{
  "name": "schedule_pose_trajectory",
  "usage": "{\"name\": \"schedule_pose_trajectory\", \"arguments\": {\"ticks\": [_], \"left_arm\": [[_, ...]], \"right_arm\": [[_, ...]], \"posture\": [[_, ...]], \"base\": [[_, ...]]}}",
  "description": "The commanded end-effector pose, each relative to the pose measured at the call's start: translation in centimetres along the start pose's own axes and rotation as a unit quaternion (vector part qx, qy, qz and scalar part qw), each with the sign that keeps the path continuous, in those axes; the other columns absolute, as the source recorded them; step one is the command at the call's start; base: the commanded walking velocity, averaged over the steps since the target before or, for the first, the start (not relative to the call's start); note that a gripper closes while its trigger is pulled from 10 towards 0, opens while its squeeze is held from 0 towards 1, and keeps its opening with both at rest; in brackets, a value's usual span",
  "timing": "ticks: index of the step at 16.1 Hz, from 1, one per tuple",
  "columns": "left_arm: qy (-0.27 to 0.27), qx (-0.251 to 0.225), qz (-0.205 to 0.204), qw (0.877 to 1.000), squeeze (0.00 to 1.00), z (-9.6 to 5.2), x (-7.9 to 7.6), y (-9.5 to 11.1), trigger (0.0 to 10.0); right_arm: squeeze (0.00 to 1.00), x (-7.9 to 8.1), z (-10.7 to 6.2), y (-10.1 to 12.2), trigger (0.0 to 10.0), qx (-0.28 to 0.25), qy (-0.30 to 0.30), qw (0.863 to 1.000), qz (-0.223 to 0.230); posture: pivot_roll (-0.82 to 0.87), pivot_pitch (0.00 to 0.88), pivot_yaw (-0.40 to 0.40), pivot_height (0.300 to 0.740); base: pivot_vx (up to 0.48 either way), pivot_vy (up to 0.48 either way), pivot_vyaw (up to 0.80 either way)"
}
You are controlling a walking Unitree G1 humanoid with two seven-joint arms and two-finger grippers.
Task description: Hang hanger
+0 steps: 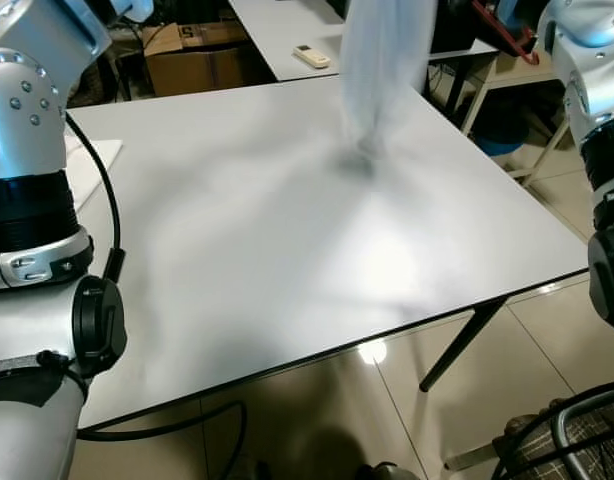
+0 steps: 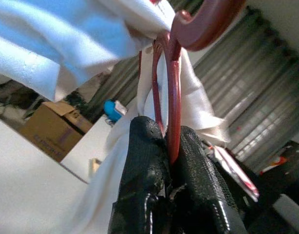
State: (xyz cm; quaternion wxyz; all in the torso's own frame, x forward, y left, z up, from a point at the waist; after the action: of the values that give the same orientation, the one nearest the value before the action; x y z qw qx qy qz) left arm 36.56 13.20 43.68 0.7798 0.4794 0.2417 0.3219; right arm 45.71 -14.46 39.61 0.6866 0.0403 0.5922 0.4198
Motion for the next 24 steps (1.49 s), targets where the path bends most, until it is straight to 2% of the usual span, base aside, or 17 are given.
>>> {"name": "schedule_pose_trajectory", "arguments": {"ticks": [1, 2, 3, 4, 5, 6, 8, 9, 10, 12, 14, 16, 18, 19, 22, 23, 24], "left_arm": [[-0.006, -0.002, -0.001, 1.0, 0.0, -0.1, -0.6, 0.0, 10.0], [0.003, 0.024, -0.014, 1.0, 0.0, 0.1, -0.6, -2.2, 10.0], [0.007, 0.06, -0.013, 0.998, 0.0, 0.3, -0.8, -5.0, 10.0], [0.009, 0.114, -0.02, 0.993, 0.0, 0.2, -1.5, -9.5, 10.0], [0.014, 0.143, -0.027, 0.989, 0.0, 0.0, -1.8, -12.2, 10.0], [0.032, 0.19, -0.034, 0.981, 0.0, -0.7, -2.1, -17.1, 10.0], [0.061, 0.229, -0.016, 0.971, 0.0, -1.7, -1.6, -21.3, 10.0], [0.121, 0.212, 0.013, 0.97, 0.0, -2.2, 0.6, -23.4, 10.0], [0.171, 0.204, 0.017, 0.964, 0.0, -2.7, 2.7, -24.2, 10.0], [0.207, 0.201, 0.041, 0.956, 0.0, -2.9, 4.4, -23.9, 10.0], [0.277, 0.13, 0.039, 0.951, 0.0, -2.2, 7.9, -20.6, 10.0], [0.293, 0.093, 0.049, 0.95, 0.0, -1.4, 8.9, -18.8, 10.0], [0.298, 0.082, 0.058, 0.949, 0.0, -0.8, 9.3, -18.1, 10.0], [0.292, 0.092, 0.061, 0.95, 0.0, -0.7, 9.1, -18.5, 10.0], [0.23, 0.172, 0.094, 0.953, 0.0, -1.7, 8.0, -22.3, 10.0], [0.195, 0.211, 0.101, 0.952, 0.0, -2.8, 7.5, -24.1, 10.0], [0.151, 0.248, 0.086, 0.953, 0.0, -4.2, 6.8, -25.8, 10.0]], "right_arm": [[0.0, 1.5, -0.1, -0.7, 10.0, 0.002, 0.032, 0.999, 0.01], [0.0, 6.1, -0.9, -3.3, 10.0, 0.034, 0.12, 0.992, 0.011], [0.0, 9.4, -2.2, -5.5, 10.0, 0.057, 0.178, 0.982, 0.011], [0.0, 13.7, -4.8, -8.3, 10.0, 0.082, 0.254, 0.964, 0.011], [0.0, 15.6, -6.3, -9.5, 10.0, 0.091, 0.286, 0.954, 0.014], [0.0, 18.4, -9.0, -11.2, 10.0, 0.104, 0.332, 0.937, 0.031], [0.0, 20.1, -11.0, -12.1, 10.0, 0.108, 0.359, 0.926, 0.052], [0.0, 20.9, -12.6, -12.9, 10.0, 0.11, 0.366, 0.922, 0.059], [0.0, 21.2, -13.8, -13.2, 10.0, 0.106, 0.373, 0.92, 0.06], [0.0, 21.2, -15.3, -13.1, 10.0, 0.09, 0.393, 0.913, 0.058], [0.0, 20.8, -18.8, -12.8, 10.0, 0.071, 0.453, 0.887, 0.052], [0.0, 19.9, -20.6, -12.5, 10.0, 0.071, 0.482, 0.872, 0.047], [0.0, 18.4, -22.0, -11.9, 10.0, 0.07, 0.501, 0.862, 0.048], [0.0, 17.3, -22.3, -11.3, 10.0, 0.065, 0.499, 0.862, 0.055], [0.0, 12.6, -22.2, -8.2, 10.0, 0.039, 0.454, 0.884, 0.104], [0.0, 11.1, -22.2, -7.1, 10.0, 0.03, 0.433, 0.893, 0.121], [0.0, 10.0, -22.3, -6.2, 10.0, 0.025, 0.414, 0.9, 0.134]], "posture": [[-0.03, 0.0, -0.007, 0.74], [-0.03, 0.0, -0.003, 0.74], [-0.03, 0.0, -0.002, 0.74], [-0.03, 0.0, 0.0, 0.74], [-0.03, 0.0, 0.001, 0.74], [-0.03, 0.0, 0.003, 0.74], [-0.04, 0.0, 0.001, 0.74], [-0.04, 0.0, -0.004, 0.74], [-0.05, 0.0, -0.001, 0.74], [-0.06, 0.0, 0.008, 0.74], [-0.06, 0.0, 0.012, 0.74], [-0.07, 0.0, 0.018, 0.74], [-0.07, 0.0, 0.028, 0.74], [-0.07, 0.0, 0.03, 0.74], [-0.08, 0.0, 0.041, 0.74], [-0.08, 0.0, 0.048, 0.74], [-0.08, 0.0, 0.056, 0.74]], "base": [[0.0, 0.0, 0.0], [0.0, 0.0, 0.0], [0.0, 0.0, 0.0], [0.0, 0.0, 0.0], [0.0, 0.0, 0.0], [0.0, 0.0, 0.0], [0.0, 0.0, 0.0], [0.0, 0.0, 0.0], [0.0, 0.0, 0.0], [0.0, 0.0, 0.0], [0.0, 0.0, 0.0], [0.0, 0.0, 0.0], [0.0, 0.0, 0.0], [0.0, 0.0, 0.0], [0.0, 0.0, 0.0], [0.0, 0.0, 0.0], [0.0, 0.0, 0.0]]}}
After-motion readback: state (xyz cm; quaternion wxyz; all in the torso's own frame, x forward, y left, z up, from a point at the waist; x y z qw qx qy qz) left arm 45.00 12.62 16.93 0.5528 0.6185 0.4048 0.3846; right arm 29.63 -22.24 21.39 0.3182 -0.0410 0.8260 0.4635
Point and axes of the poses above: a point about 5 cm out from each wrist's last joint towards the gripper, its own z axis pointing out of the wrist towards the gripper, its own y axis along the axis of the wrist's last joint, x = y × z, the point moved 6 cm from there along z, pointing out of the wrist towards the gripper, and after that the axes turned 12 degrees about -z, right-handed, at the moved point
